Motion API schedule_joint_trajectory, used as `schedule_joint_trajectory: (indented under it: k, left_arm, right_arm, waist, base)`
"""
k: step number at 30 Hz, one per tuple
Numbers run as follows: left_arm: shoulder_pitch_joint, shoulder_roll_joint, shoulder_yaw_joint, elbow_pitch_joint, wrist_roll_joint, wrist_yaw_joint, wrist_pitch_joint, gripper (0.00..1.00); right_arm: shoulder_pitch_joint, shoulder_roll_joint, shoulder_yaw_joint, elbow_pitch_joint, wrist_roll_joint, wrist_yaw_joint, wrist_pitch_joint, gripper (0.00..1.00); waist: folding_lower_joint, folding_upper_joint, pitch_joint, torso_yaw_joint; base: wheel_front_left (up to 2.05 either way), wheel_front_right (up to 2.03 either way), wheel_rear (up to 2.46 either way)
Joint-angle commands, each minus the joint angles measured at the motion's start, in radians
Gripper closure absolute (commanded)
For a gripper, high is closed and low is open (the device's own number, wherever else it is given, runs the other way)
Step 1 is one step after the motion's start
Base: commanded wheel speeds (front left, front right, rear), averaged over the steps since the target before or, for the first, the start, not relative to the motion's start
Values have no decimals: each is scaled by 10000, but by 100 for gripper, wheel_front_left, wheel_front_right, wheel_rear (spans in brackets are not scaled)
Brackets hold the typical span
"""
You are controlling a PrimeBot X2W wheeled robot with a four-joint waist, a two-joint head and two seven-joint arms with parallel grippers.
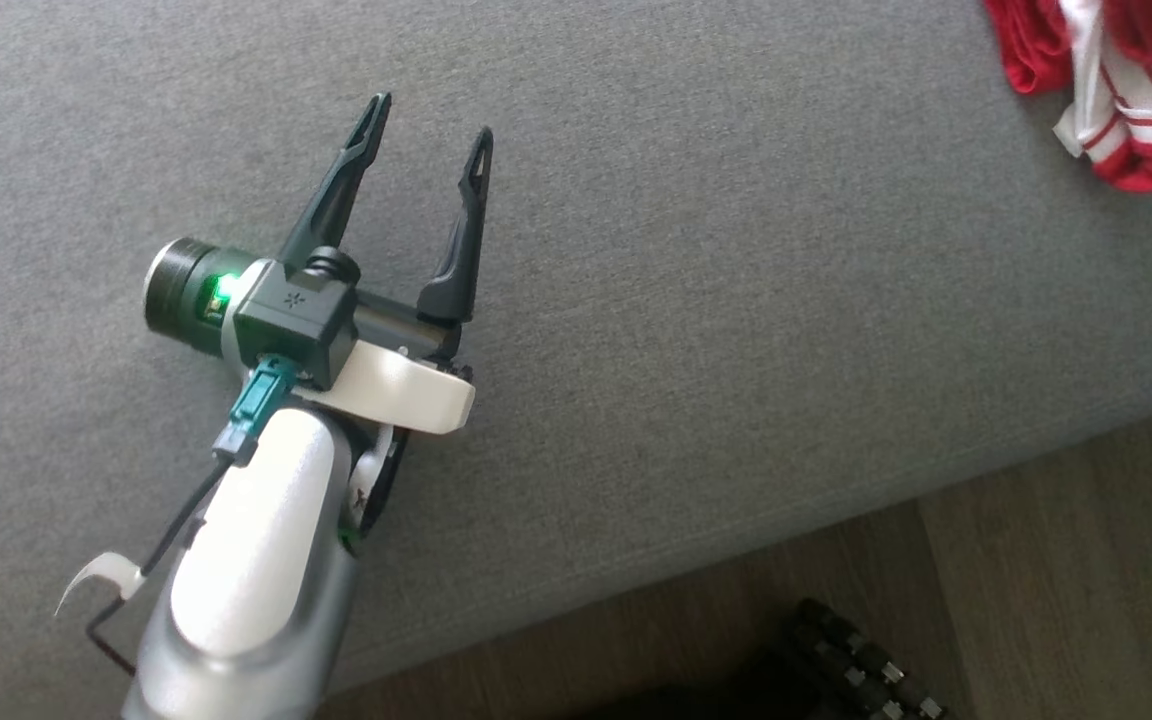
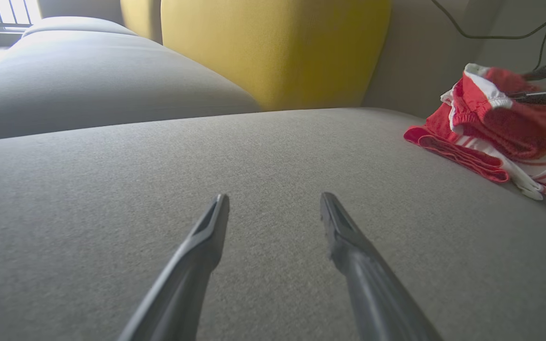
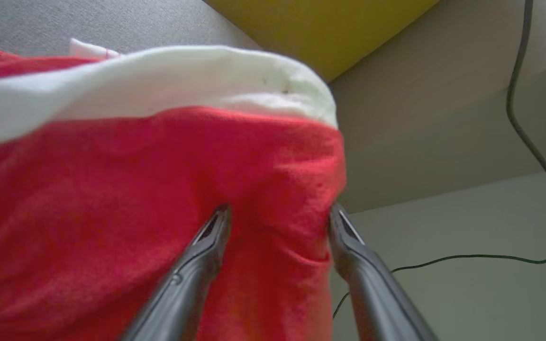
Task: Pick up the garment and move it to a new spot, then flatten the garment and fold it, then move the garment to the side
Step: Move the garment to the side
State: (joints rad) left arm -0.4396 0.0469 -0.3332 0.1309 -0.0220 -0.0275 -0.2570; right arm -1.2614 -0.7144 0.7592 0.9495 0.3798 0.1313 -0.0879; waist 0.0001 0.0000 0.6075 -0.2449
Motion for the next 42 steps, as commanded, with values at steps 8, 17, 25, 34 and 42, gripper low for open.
schedule_joint_trajectory:
  k: [8, 17, 25, 34, 42]
  left_arm:
    - [84, 58, 396, -166, -146, 69, -48, 0]
    - [660, 40, 778, -469, -461, 384, -48, 0]
    - [1479, 36, 1640, -1029, -744, 773, -48, 0]
    - [2780, 35, 2310, -1409, -841, 827, -48, 0]
    - [3598, 34, 2328, -1509, -1400, 1101, -48, 0]
  right_arm:
    - [-102, -336, -270, 183, 67, -6, -62, 0]
    - [-28, 698, -935, -337, 213, -6, -689, 0]
    - [1157, 2324, -1706, -1348, 19, -6, -1308, 0]
    - [4095, 3935, -3770, -3142, -1383, -6, -1721, 0]
    - [7774, 5889, -6365, -5834, -3128, -6, -1736, 0]
  waist:
    - [-1, 0, -369, 161]
    - [-1, 0, -1690, 349]
    - [-1, 0, -2908, 1070]
    - [-1, 0, -4246, 2118]
    - [-1, 0, -5020, 2909]
  base:
    - [0, 0, 0]
    - [0, 0, 0]
    - [0, 0, 0]
    - [0, 0, 0]
    - [0, 0, 0]
